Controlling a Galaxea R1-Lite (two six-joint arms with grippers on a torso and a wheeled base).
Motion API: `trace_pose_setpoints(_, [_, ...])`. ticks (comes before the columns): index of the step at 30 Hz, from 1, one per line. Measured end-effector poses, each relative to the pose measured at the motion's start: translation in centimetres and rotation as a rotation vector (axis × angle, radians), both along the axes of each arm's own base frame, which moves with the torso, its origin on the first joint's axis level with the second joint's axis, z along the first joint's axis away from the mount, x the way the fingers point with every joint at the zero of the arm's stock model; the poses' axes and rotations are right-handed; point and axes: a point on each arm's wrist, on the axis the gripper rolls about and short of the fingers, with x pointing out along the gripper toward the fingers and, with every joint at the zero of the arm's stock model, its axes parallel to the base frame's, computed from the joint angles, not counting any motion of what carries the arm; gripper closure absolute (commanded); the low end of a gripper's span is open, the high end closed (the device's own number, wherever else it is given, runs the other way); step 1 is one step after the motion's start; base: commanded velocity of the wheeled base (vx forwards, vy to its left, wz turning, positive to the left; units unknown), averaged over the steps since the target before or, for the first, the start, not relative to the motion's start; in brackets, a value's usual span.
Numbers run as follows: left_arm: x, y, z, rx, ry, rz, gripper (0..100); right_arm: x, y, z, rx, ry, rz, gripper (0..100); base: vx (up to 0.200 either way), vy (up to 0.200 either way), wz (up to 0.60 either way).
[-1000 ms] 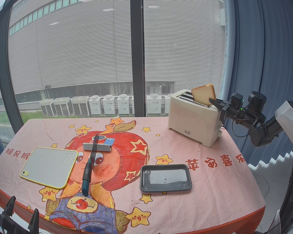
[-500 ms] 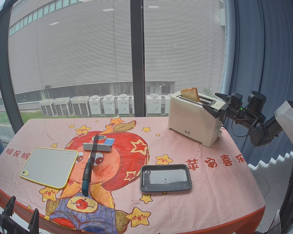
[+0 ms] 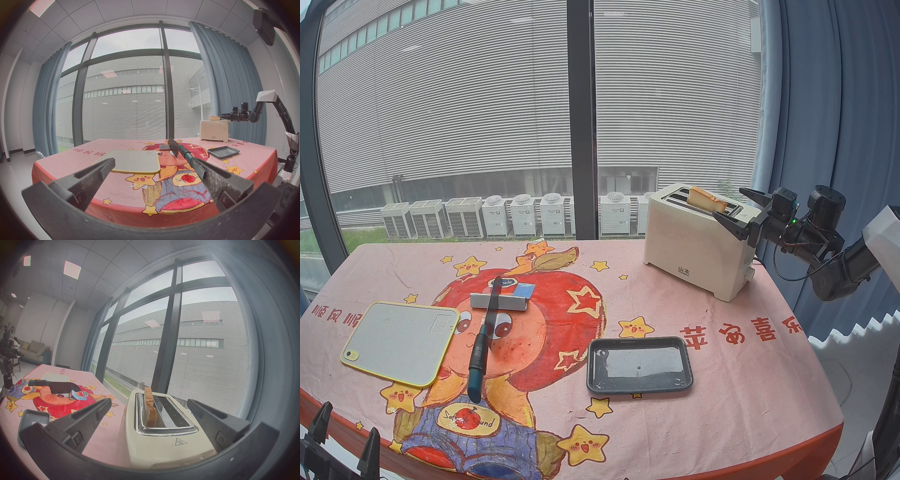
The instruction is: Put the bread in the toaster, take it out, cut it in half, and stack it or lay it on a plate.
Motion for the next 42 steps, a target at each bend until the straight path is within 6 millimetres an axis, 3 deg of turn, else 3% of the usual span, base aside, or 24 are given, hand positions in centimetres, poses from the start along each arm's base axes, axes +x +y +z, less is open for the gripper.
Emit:
trace_pose_setpoints(10, [0.0,0.0,0.0,0.0,0.0,0.0,0,-0.9,0.0,1.0,0.024,0.004,0.0,0,0.0,0.0,0.0])
trace_pose_setpoints(22, [0.0,0.0,0.0,0.0,0.0,0.001,0,-4.8,0.0,2.5,0.106,0.09,0.002,0,0.0,0.0,0.0])
trace_pose_setpoints(23, [0.0,0.0,0.0,0.0,0.0,0.001,0,-5.1,-0.1,2.5,0.107,0.092,0.0,100,0.0,0.0,0.0])
trace_pose_setpoints(42, [0.0,0.0,0.0,0.0,0.0,0.001,0,-5.8,-2.6,3.3,0.115,0.057,-0.072,100,0.0,0.0,0.0])
